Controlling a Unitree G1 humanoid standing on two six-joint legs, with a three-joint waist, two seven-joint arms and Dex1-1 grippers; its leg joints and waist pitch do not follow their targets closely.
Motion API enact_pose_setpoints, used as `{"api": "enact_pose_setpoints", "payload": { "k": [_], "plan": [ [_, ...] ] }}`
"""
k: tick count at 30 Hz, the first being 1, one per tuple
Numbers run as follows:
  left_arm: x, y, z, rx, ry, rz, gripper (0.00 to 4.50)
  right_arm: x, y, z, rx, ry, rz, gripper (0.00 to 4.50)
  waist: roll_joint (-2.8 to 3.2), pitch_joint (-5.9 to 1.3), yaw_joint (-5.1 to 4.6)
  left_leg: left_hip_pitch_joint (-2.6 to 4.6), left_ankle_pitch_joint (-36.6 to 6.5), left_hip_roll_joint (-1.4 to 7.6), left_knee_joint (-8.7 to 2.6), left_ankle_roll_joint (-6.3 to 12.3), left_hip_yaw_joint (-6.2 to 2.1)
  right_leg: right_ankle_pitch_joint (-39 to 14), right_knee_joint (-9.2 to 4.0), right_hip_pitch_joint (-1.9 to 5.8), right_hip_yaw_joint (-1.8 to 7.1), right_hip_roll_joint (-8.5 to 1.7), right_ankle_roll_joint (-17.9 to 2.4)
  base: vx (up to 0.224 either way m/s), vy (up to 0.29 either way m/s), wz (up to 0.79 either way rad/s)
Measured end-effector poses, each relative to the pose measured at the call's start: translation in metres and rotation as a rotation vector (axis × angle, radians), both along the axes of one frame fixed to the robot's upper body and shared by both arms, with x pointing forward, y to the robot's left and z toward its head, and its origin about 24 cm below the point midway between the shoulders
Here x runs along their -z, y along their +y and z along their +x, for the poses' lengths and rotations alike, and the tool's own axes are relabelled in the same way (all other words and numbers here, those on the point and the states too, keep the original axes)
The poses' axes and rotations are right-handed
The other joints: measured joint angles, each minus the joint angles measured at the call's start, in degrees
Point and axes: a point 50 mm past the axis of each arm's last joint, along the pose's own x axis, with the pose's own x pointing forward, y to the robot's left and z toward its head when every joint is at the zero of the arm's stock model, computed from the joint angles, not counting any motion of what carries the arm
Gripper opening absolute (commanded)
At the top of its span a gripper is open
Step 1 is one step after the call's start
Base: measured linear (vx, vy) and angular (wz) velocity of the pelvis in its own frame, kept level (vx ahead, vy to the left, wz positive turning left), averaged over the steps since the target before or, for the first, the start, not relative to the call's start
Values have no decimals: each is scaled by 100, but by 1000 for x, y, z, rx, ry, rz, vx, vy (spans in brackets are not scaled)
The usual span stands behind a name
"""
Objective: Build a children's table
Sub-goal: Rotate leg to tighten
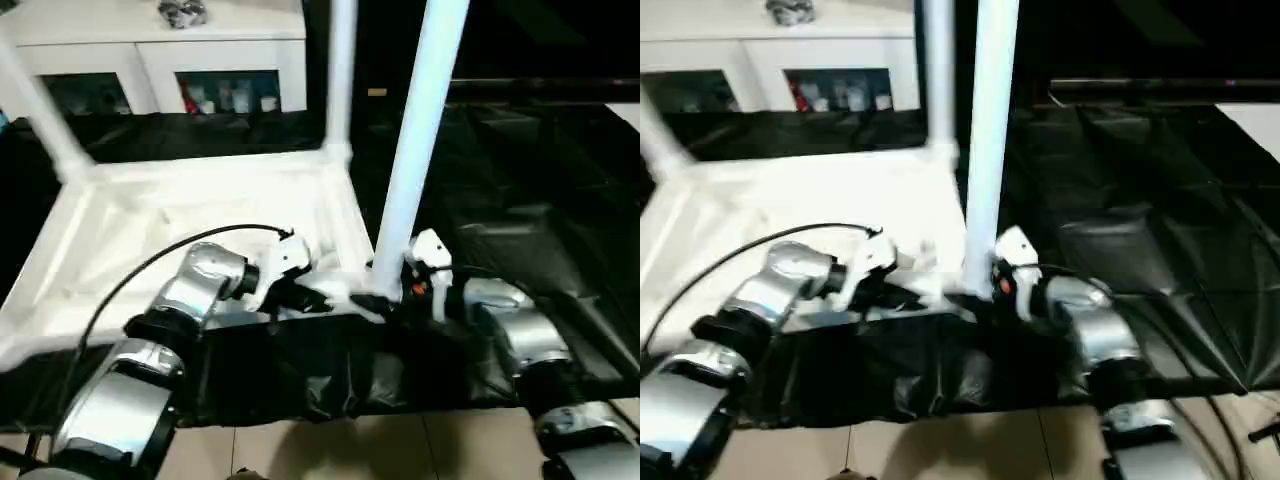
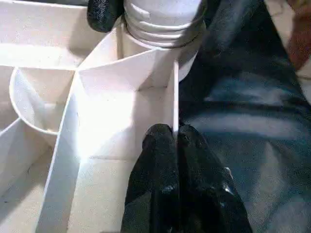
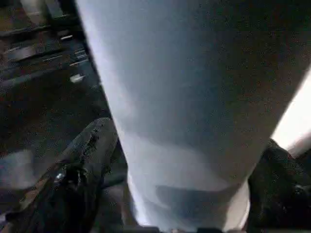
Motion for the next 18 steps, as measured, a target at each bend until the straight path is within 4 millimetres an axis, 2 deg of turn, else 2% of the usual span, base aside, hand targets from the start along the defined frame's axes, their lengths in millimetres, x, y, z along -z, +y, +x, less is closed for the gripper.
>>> {"api": "enact_pose_setpoints", "payload": {
  "k": [2,3,6,8,15,18],
  "plan": [
    [-1,2,-1,21,7,6,0,-1,0,-2,-29,18,3,366,0,0,9,-1,0,0,0,0,1,0,0,0,0,0,0,0,0,0],
    [-1,2,-1,28,10,7,0,-2,0,-2,-37,24,3,339,0,0,13,-2,0,0,0,0,1,0,0,0,0,0,0,0,0,0],
    [-1,2,-2,43,17,7,0,-2,0,-3,-44,43,8,331,0,0,23,-4,1,0,0,0,3,-2,-2,0,1,-1,0,0,0,0],
    [-1,2,-3,50,18,7,0,-2,-1,-3,-47,49,9,294,0,0,37,-4,0,0,0,0,3,-4,-2,0,0,-1,-1,0,0,0],
    [-1,2,-3,59,24,8,0,-1,-1,-6,-45,64,18,268,1,0,67,-2,0,0,1,0,4,-4,-1,0,1,-2,-1,0,0,0],
    [0,4,-1,4,11,8,0,2,2,-3,52,41,41,267,-4,-2,42,5,1,1,0,-1,4,-2,5,2,1,-1,-1,0,0,0]
  ]
}}
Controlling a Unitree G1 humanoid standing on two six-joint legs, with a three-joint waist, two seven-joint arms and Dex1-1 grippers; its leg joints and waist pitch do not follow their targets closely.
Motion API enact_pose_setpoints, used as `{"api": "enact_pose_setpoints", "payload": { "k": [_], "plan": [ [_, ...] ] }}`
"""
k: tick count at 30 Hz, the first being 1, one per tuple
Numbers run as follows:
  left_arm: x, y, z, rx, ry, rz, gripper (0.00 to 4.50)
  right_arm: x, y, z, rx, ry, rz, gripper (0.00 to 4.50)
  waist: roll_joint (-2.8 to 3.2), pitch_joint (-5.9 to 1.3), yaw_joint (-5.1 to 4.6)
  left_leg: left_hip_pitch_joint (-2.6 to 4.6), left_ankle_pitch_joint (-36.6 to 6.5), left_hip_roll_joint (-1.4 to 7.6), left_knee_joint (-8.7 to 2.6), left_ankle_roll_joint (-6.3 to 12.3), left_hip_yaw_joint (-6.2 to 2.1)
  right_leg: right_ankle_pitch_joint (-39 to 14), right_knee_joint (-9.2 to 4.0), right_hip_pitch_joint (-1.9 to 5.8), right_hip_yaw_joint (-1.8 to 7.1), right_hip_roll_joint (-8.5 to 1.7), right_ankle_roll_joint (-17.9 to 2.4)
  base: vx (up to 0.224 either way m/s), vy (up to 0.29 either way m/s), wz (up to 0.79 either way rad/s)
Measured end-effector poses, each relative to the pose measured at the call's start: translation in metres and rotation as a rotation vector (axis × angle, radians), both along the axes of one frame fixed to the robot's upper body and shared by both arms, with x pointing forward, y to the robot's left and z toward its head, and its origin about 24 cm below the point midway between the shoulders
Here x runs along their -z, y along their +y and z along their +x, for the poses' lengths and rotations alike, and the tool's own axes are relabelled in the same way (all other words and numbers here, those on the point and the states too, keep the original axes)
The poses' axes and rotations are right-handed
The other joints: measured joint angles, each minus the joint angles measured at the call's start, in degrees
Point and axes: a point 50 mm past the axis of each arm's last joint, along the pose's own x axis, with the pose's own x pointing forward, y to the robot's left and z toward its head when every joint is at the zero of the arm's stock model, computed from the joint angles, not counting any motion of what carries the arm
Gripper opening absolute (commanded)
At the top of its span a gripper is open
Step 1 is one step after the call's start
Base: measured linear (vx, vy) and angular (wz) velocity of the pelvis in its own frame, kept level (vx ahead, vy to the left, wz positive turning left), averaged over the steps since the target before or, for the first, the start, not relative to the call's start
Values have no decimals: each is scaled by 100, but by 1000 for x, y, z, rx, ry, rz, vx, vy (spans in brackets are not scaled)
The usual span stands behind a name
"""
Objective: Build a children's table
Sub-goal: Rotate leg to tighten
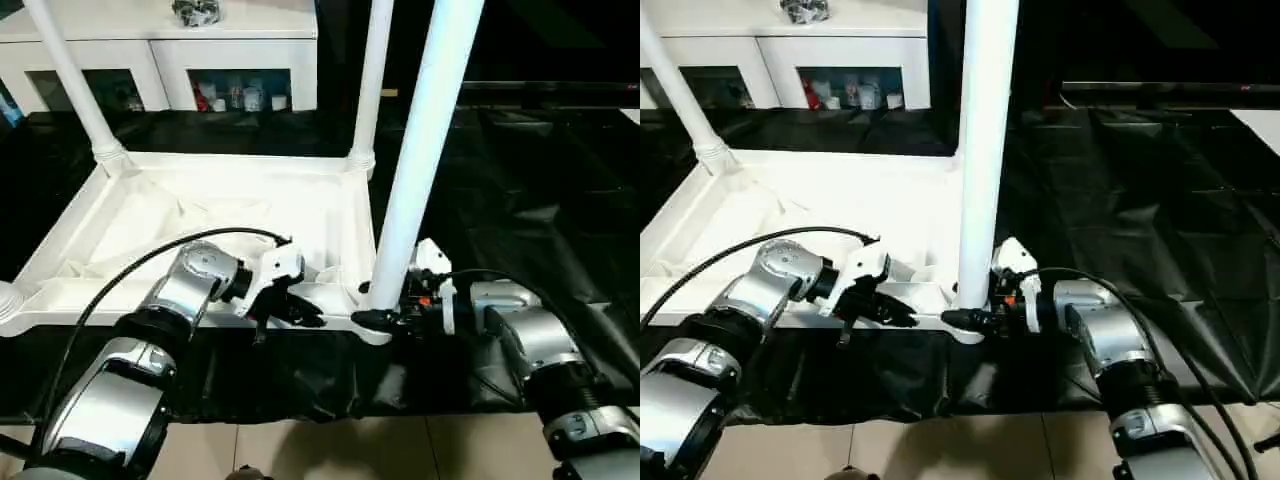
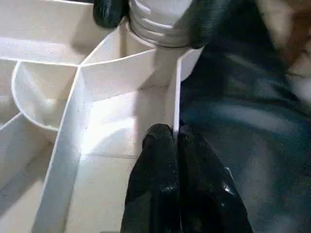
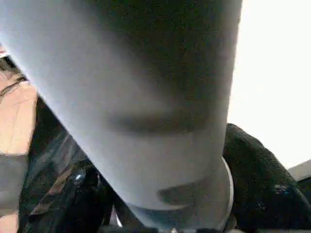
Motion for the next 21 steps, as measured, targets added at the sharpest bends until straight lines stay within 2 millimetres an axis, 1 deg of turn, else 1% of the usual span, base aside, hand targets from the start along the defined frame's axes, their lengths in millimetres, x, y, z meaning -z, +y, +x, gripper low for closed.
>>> {"api": "enact_pose_setpoints", "payload": {
  "k": [2,5,6,8,10,13,14,15,16,17,20,21],
  "plan": [
    [0,0,5,-83,-27,0,0,4,5,7,146,-29,24,266,-1,0,-66,6,0,-1,0,-2,0,8,3,-1,2,0,-8,0,0,0],
    [2,-9,9,-167,-51,-16,0,6,7,18,315,-47,27,265,-2,1,-149,9,0,-2,0,-3,0,15,-2,-1,5,0,-13,0,0,0],
    [2,-11,10,-187,-54,-21,0,6,7,20,352,-51,24,265,-2,1,-170,9,0,-2,0,-3,0,15,-3,0,5,0,-13,0,0,0],
    [2,-20,15,-270,-69,-25,0,6,13,29,502,-54,33,265,9,-2,-211,11,0,-3,-2,-3,1,15,-1,0,7,0,-12,0,0,0],
    [2,-30,18,-315,-81,-27,0,6,14,34,604,-68,28,265,13,-3,-219,7,0,-4,-3,-3,1,12,-4,-1,7,0,-9,0,0,0],
    [3,-35,19,-357,-83,-35,0,8,18,36,690,-86,34,265,38,-17,-221,6,-1,-6,-4,-1,8,4,-9,0,11,0,0,0,0,0],
    [3,-36,20,-364,-88,-34,0,8,20,37,713,-94,35,300,40,-17,-220,5,-1,-6,-4,0,8,4,-9,-1,11,0,1,0,0,0],
    [2,-37,20,-369,-90,-33,0,8,20,37,726,-99,35,321,40,-17,-220,5,-1,-5,-4,0,9,3,-10,-1,11,0,1,0,0,0],
    [2,-37,19,-367,-92,-34,0,9,21,37,730,-107,36,321,41,-17,-221,5,-1,-6,-4,0,10,3,-10,-2,11,-1,1,0,0,0],
    [2,-37,19,-364,-95,-33,0,8,21,37,728,-115,32,338,41,-16,-222,4,-1,-6,-4,0,11,3,-12,-2,12,-1,1,0,0,0],
    [2,-36,18,-353,-97,-34,0,9,23,36,699,-127,18,345,40,-15,-224,2,-3,-5,-4,2,13,3,-14,-3,12,-1,1,0,0,0],
    [2,-36,18,-348,-96,-34,0,8,22,36,688,-130,16,363,41,-15,-223,2,-3,-5,-5,2,13,3,-14,-4,13,-1,1,0,0,0]
  ]
}}
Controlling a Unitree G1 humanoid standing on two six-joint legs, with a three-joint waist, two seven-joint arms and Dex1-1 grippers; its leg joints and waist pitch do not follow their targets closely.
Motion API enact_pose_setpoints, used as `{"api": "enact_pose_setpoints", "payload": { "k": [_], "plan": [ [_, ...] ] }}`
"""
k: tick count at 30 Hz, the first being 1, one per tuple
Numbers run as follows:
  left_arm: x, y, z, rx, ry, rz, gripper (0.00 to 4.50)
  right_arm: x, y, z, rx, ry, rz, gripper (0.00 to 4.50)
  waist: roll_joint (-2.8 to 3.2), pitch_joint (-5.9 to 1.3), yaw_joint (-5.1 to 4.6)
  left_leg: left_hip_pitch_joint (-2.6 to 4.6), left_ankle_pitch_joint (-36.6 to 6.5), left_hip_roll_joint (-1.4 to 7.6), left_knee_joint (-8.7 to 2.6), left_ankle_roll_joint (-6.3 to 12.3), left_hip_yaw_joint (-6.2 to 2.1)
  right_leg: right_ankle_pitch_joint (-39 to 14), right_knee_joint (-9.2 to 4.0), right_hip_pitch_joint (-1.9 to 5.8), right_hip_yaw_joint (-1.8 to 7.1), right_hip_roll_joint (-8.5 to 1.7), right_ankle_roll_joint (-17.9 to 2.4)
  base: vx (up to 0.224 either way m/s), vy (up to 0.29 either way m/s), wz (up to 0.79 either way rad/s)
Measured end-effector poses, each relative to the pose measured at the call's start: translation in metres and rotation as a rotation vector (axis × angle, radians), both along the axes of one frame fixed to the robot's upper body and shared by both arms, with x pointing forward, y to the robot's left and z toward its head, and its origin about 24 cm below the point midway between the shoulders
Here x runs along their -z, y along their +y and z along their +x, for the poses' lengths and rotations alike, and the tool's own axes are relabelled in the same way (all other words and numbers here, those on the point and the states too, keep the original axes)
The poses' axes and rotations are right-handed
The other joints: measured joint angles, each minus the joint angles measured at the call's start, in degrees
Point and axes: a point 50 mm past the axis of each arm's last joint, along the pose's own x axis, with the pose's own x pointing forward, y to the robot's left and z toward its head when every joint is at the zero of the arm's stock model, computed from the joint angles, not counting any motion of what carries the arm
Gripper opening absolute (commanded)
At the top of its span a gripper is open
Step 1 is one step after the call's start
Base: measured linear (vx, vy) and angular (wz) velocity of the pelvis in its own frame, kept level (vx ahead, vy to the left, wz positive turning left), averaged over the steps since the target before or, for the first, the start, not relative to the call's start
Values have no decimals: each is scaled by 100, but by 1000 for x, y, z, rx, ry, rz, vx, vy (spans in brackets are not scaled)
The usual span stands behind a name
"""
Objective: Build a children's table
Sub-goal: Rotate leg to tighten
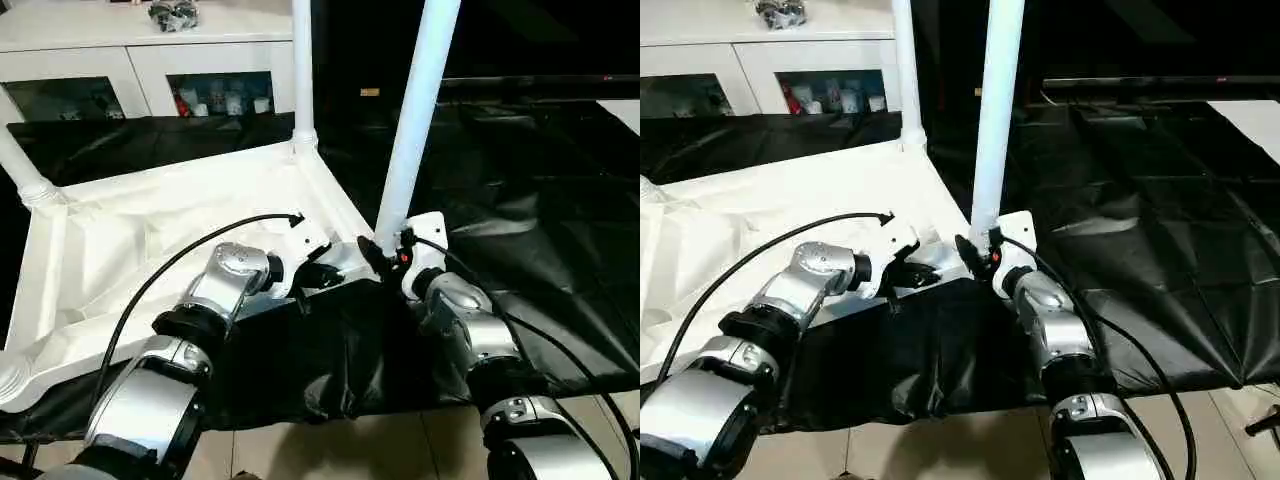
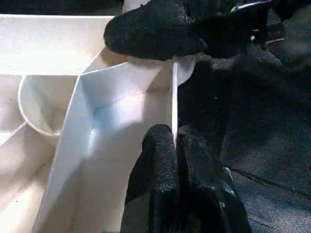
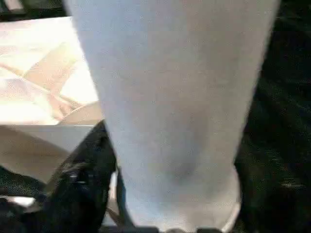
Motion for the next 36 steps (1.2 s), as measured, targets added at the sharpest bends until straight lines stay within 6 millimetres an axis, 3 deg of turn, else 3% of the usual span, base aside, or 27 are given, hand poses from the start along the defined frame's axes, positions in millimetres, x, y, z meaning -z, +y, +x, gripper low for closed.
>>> {"api": "enact_pose_setpoints", "payload": {
  "k": [4,6,13,20,24,28,36],
  "plan": [
    [0,2,-2,21,-4,0,0,-1,0,-1,-55,-4,-6,409,1,0,1,0,0,1,-7,1,2,-3,0,-2,-1,0,2,0,0,0],
    [0,7,-5,70,5,0,0,-1,-3,-4,-163,-5,-31,423,-1,2,5,-1,0,2,-8,1,3,-5,-1,-3,-2,1,2,0,0,0],
    [0,24,-15,222,48,3,0,-7,-17,-24,-537,25,-81,423,-5,8,38,-7,3,6,3,6,5,-4,10,-8,-2,1,2,0,0,0],
    [-1,32,-20,316,78,22,0,-11,-21,-32,-720,75,-75,423,-28,20,114,-6,2,7,6,2,6,-3,14,-8,-2,0,0,0,0,0],
    [-2,33,-22,352,86,28,0,-12,-24,-35,-772,105,-63,381,-40,22,184,-7,2,8,6,2,8,-3,13,-8,-2,0,1,0,0,0],
    [-2,35,-23,377,96,31,0,-13,-24,-36,-801,124,-51,368,-40,22,201,-7,2,8,6,2,11,-3,13,-8,-2,-2,1,0,0,0],
    [-2,35,-24,399,109,30,0,-13,-25,-37,-813,146,-49,291,-40,22,235,-7,3,8,6,3,17,-3,13,-8,-2,-5,1,0,0,0]
  ]
}}
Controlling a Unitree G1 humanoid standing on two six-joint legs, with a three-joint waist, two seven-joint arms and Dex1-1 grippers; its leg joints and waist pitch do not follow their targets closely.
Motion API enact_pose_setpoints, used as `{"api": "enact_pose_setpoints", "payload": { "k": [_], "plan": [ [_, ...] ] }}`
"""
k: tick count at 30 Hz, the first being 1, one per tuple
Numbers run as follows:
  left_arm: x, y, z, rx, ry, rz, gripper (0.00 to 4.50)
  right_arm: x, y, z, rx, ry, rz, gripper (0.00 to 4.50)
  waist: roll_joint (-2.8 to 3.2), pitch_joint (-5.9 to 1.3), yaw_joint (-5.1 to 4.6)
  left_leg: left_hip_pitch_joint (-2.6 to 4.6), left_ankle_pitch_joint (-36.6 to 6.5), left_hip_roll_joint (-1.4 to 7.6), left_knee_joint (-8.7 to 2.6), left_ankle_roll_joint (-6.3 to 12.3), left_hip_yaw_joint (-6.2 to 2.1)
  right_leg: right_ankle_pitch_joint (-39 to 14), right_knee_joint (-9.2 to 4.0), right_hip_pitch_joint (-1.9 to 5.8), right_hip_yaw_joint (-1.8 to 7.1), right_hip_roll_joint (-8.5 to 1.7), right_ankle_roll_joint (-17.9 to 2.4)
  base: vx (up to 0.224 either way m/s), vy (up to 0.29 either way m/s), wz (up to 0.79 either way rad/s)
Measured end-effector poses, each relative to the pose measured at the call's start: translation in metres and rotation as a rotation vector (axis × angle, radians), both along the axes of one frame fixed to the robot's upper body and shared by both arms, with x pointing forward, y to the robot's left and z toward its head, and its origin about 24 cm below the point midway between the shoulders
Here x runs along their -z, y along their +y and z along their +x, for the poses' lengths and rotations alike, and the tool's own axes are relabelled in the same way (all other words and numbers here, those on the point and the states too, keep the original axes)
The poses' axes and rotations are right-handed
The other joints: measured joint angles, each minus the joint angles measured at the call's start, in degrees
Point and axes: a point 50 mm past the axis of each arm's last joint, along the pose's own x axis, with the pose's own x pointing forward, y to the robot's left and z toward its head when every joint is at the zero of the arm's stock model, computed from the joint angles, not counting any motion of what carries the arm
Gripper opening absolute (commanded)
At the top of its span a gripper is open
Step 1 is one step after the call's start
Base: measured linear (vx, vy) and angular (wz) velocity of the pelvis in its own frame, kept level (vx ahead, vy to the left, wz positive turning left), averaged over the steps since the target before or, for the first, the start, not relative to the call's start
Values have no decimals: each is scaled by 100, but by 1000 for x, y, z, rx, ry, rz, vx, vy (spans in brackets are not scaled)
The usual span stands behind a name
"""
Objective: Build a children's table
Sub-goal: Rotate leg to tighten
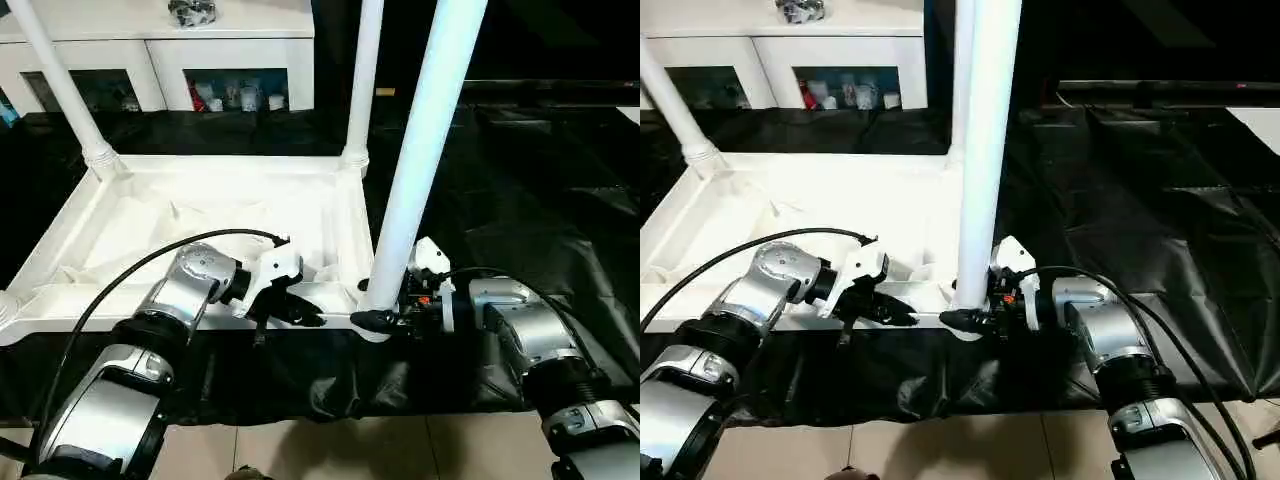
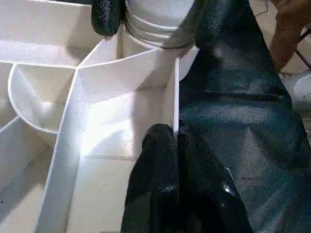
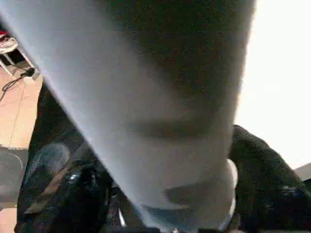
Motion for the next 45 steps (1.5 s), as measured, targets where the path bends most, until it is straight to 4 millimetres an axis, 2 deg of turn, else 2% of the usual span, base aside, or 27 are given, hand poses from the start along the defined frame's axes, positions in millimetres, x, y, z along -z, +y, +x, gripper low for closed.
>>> {"api": "enact_pose_setpoints", "payload": {
  "k": [7,12,19,21,25,29,33,39,45],
  "plan": [
    [1,1,2,-39,-3,1,0,2,2,2,50,-7,6,268,-3,-2,-10,5,1,2,1,-1,1,0,7,0,0,0,0,0,0,0],
    [1,-8,15,-212,-55,5,0,8,7,19,354,-62,20,266,-11,-5,-81,21,1,-2,5,-4,2,19,9,8,9,-1,-16,0,0,0],
    [3,-39,25,-434,-82,-22,0,10,18,43,796,-97,-3,266,-6,-8,-204,41,0,-8,5,-4,10,20,1,21,28,0,-9,0,0,0],
    [4,-43,26,-450,-83,-24,0,10,20,44,841,-102,1,321,4,-15,-208,42,0,-8,2,-3,10,13,-1,23,28,0,1,0,0,0],
    [3,-46,26,-451,-87,-29,0,13,24,44,879,-126,-10,337,10,-16,-197,34,0,-9,-1,-2,11,8,-4,22,28,0,6,0,0,0],
    [2,-45,24,-438,-93,-35,0,13,22,42,840,-155,0,377,20,-16,-200,23,-4,-11,-1,4,12,8,-12,20,27,-1,6,0,0,0],
    [2,-40,20,-358,-93,-38,0,12,16,35,695,-182,-13,415,27,-15,-204,11,-5,-7,-5,11,13,2,-13,12,23,1,11,0,0,0],
    [1,-26,15,-256,-79,-47,0,8,10,26,472,-172,-4,415,16,-9,-206,-2,-1,-3,3,16,14,2,0,-8,23,3,12,0,0,0],
    [2,-9,7,-142,-40,-36,0,4,4,11,211,-112,-1,415,14,-8,-154,-2,-3,-1,8,14,15,3,1,-6,22,3,10,0,0,0]
  ]
}}
